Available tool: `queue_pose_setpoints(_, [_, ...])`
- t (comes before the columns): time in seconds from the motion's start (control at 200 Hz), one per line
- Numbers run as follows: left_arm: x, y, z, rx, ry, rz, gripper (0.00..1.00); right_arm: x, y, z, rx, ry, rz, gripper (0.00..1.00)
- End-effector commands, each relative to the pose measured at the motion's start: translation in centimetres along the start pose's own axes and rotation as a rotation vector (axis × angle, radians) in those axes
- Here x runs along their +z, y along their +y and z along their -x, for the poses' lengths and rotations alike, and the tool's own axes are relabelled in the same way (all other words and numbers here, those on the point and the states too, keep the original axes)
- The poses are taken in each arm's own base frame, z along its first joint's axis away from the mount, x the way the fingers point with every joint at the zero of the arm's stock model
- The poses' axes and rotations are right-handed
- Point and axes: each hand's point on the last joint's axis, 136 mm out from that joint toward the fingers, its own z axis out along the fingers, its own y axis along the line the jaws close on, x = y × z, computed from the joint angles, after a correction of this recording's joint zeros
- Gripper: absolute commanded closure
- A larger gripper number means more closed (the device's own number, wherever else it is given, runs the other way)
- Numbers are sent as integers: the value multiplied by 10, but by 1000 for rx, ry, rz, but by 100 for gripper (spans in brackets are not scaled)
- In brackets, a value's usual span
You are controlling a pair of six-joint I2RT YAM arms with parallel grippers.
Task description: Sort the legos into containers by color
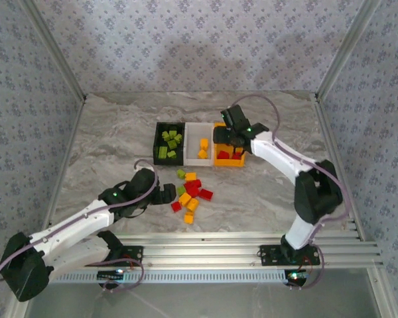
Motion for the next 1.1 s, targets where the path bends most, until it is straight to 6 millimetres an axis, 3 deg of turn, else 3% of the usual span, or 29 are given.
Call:
queue_pose_setpoints(0.0, [6,-14,-11,55,75,-37,8,-17,11,-31,-27,13,45,30])
queue_pose_setpoints(0.205, [29,-31,-28,137,164,-38,22,-33,3,-67,-20,33,55,30])
queue_pose_setpoints(0.355, [34,-32,-39,205,206,-3,23,-40,-10,-79,-6,34,35,30])
queue_pose_setpoints(0.545, [45,-31,-55,270,266,29,20,-46,-17,-81,19,13,30,29])
queue_pose_setpoints(0.77, [57,-29,-51,316,259,86,18,-50,-16,-75,28,-5,35,29])
queue_pose_setpoints(1.099, [68,-30,-54,331,288,103,43,-54,-21,-75,37,-12,29,29])
